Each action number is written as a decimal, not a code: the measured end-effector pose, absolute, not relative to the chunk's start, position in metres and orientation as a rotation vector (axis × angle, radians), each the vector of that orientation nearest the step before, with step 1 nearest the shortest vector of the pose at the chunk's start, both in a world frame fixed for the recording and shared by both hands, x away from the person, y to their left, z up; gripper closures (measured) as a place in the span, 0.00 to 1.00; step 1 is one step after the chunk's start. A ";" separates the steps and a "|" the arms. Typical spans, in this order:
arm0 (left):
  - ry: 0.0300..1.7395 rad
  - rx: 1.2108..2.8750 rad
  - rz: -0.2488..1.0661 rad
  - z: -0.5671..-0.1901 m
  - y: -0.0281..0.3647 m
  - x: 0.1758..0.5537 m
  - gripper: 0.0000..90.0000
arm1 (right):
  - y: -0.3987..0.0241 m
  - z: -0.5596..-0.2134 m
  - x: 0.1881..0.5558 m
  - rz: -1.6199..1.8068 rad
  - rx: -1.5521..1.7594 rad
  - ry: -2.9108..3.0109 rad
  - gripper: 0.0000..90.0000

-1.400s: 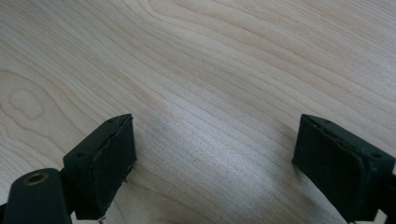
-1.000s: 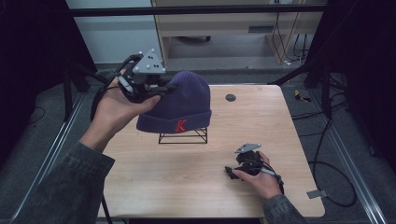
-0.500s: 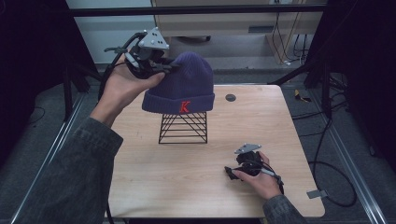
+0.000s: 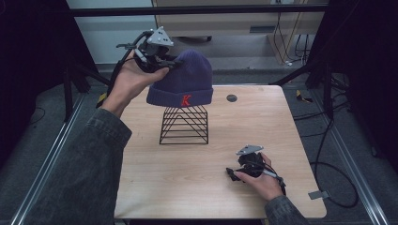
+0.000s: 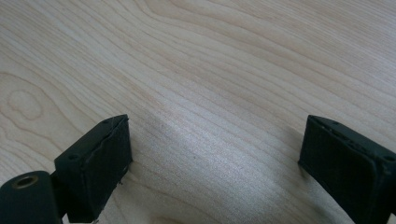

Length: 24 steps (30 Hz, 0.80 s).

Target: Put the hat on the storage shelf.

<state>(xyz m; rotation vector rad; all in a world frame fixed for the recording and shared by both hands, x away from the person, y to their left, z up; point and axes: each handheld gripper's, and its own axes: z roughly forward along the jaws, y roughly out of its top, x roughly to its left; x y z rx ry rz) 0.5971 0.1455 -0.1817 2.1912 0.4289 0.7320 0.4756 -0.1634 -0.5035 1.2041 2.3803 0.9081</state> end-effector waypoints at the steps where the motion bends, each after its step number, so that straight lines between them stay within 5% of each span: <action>1: 0.430 2.193 0.730 -0.183 0.145 0.599 0.86 | -0.164 -0.503 0.476 0.906 1.203 2.380 0.10; 24: 0.423 2.241 0.748 -0.207 0.140 0.608 0.86 | -0.164 -0.504 0.475 0.906 1.204 2.376 0.10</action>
